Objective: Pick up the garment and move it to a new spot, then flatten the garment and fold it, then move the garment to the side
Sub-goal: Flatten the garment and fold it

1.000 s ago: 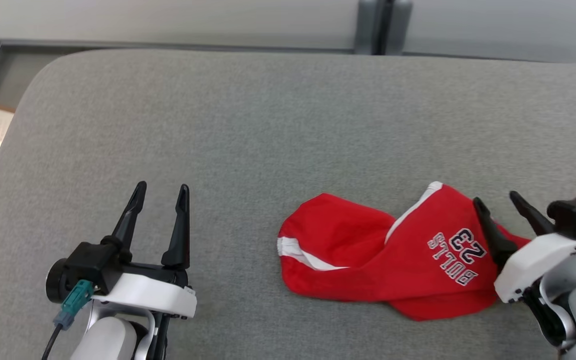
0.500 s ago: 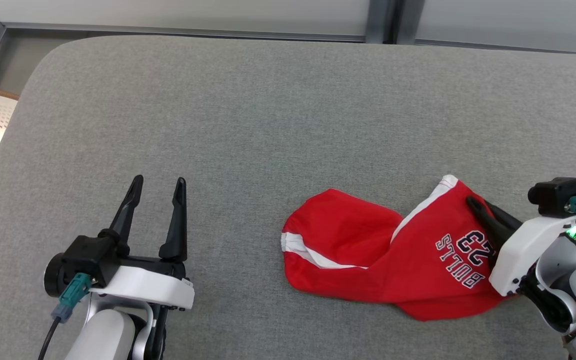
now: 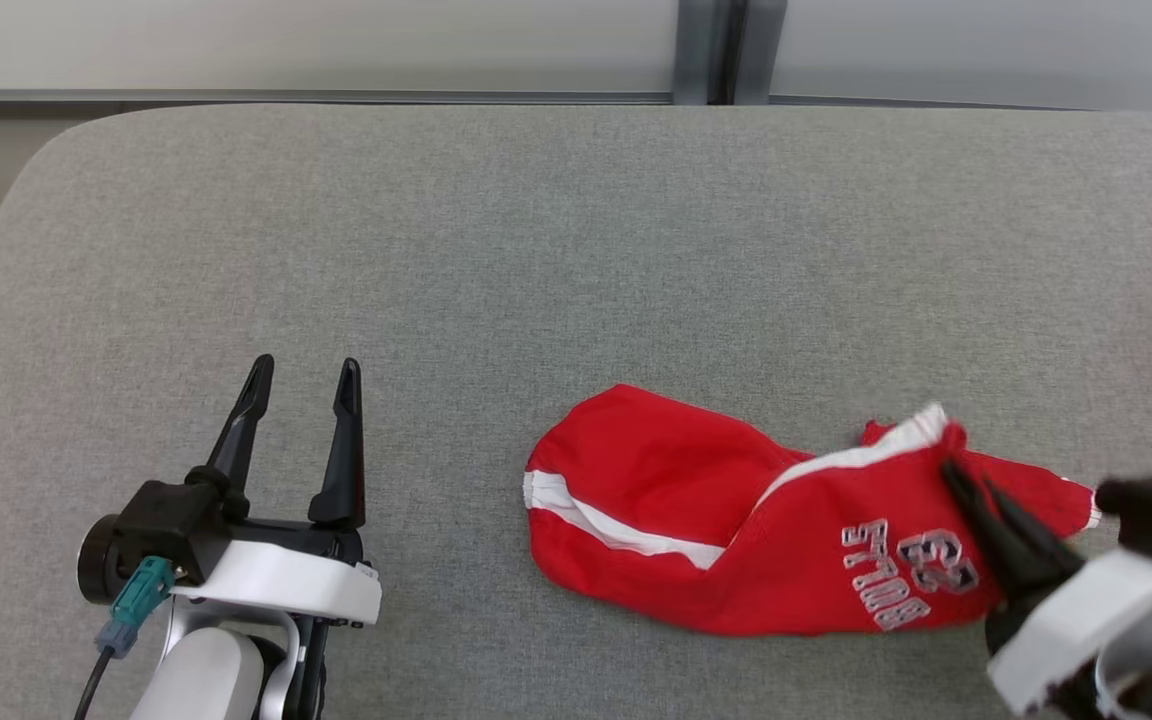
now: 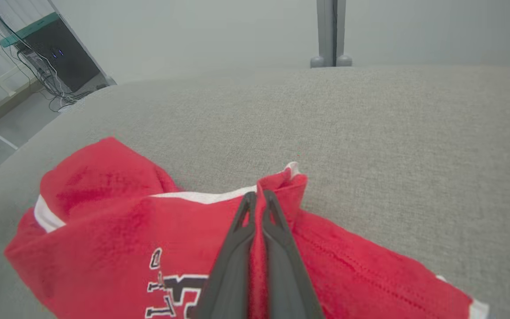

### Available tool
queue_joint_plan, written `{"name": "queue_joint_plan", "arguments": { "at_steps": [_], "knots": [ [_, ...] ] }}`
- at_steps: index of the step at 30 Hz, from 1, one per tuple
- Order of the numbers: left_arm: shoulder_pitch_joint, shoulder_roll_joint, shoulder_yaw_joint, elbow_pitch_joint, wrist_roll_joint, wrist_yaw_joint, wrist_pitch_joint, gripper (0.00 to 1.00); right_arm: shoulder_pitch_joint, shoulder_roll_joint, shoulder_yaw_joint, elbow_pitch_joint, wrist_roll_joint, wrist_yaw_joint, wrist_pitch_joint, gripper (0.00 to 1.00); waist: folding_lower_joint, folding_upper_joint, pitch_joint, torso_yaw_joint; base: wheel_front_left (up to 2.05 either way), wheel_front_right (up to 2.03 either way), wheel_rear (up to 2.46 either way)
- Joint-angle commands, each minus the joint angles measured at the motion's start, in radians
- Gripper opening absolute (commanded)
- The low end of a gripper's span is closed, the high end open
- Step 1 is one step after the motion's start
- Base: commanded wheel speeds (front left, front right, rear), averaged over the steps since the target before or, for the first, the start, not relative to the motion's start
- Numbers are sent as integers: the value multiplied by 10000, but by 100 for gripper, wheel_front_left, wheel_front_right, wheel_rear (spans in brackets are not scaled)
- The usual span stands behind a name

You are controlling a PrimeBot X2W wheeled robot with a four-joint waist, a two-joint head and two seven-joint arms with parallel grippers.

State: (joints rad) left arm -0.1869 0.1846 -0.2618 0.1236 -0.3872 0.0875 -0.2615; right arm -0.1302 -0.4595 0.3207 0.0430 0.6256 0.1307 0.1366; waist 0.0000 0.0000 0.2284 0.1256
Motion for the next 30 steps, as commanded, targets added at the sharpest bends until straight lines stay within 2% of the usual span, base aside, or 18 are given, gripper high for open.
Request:
{"name": "queue_joint_plan", "arguments": {
  "at_steps": [1, 5, 9, 10, 11, 12, 22, 30],
  "knots": [
    [136, 42, 41, -20, 60, -21, -43, 100, 532, 153, -155, -201, 2, 1, 85, 0, 0, 0, -30, -37, 0, 0, 0],
    [211, 26, 86, 7, 38, -5, -45, 100, 1824, 629, -590, -329, -71, 0, 252, 0, 0, 0, -97, -140, 0, 0, 0],
    [341, 33, 79, 81, 12, 19, -44, 100, 2362, 1169, -823, 36, -37, 0, 202, 0, 0, 0, -156, -237, 0, 0, 0],
    [329, 41, 73, 93, 9, 20, -44, 100, 2367, 1200, -868, 160, -176, 1, 170, 15, 0, 0, -164, -257, 0, 0, 0],
    [313, 51, 71, 103, 9, 26, -44, 100, 2311, 1219, -919, 226, -342, 0, 55, 48, 0, 0, -172, -273, 0, 0, 0],
    [312, 60, 65, 106, 9, 31, -44, 100, 2228, 1375, -933, 222, -320, 1, -74, 100, 0, 0, -188, -293, 0, 0, 0],
    [601, 149, 68, 74, 8, 198, -9, 100, 1392, 1759, -1602, -741, -1792, 1, -1783, 100, 0, 0, -675, -529, 0, 0, 0],
    [1011, 355, -62, -170, 172, 412, 245, 100, 1309, 2187, -2182, -1167, -3043, 0, -1611, 100, 0, 0, -1357, -727, 0, 0, 0]
  ]
}}
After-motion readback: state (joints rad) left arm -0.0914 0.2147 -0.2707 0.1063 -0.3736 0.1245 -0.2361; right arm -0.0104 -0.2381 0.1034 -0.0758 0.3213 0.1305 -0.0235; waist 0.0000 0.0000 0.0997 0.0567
